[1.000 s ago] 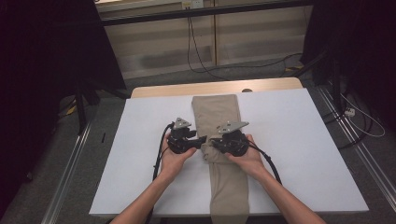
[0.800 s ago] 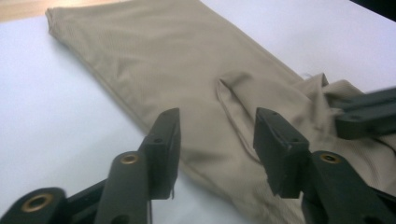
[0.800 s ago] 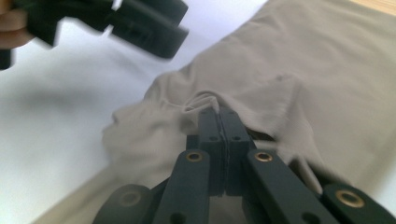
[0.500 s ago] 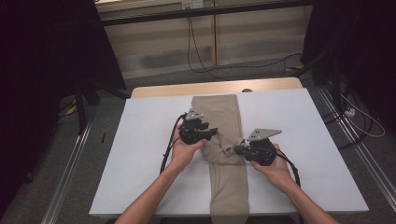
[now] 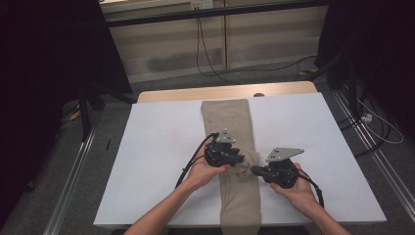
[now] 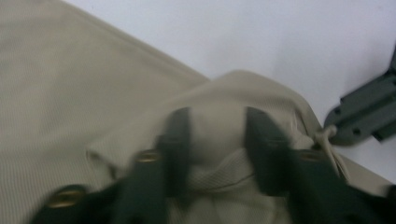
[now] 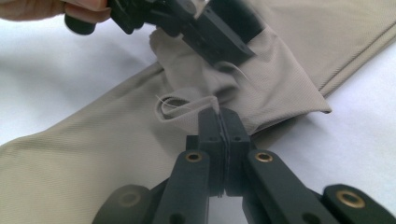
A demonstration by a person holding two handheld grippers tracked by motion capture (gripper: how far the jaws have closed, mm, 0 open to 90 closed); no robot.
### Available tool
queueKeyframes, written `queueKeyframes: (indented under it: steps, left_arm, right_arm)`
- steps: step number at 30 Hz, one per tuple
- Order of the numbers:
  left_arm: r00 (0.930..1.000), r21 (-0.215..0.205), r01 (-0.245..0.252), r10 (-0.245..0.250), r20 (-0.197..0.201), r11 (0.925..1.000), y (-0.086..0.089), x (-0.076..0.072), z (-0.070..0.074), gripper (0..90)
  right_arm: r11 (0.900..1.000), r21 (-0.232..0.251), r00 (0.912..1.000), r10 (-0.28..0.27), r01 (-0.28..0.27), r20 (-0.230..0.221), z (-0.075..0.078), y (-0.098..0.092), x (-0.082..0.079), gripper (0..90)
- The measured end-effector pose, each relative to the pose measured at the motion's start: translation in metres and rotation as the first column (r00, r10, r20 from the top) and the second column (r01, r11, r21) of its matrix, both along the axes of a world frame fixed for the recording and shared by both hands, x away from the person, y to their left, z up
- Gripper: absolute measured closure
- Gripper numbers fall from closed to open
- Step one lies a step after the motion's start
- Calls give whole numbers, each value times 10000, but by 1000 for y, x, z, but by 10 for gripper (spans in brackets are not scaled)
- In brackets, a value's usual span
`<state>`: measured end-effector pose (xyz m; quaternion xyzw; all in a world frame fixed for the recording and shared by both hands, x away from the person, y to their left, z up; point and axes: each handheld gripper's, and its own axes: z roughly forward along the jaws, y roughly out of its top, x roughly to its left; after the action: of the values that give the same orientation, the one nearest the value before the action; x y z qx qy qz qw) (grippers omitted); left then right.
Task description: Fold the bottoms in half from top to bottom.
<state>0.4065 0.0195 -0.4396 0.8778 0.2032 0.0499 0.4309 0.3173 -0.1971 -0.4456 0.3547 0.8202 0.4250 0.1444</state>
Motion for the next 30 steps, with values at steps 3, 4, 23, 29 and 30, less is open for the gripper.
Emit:
queueKeyframes:
  steps: [3,4,23,29,30]
  left_arm:
    - [9994,-84,188,-190,-273,9998,16,-9,2,900]
    - [9993,-97,224,-227,-283,9997,20,-12,2,900]
    - [9855,526,1691,-1695,25,9842,30,-69,-10,708]
    - [9869,951,1572,-1599,209,9830,30,-73,-19,735]
    - [9863,1015,1626,-1645,98,9814,32,-73,-18,847]
  right_arm:
    - [9998,166,9999,81,-80,-83,1,0,-7,898]
    - [9997,179,9998,144,-142,-108,1,-1,-11,898]
    - [9958,606,9966,718,-693,-412,4,-3,-51,704]
    - [9925,-737,9925,917,-978,-812,-17,6,-47,694]
    - [9928,-806,9935,820,-884,-796,-17,6,-48,748]
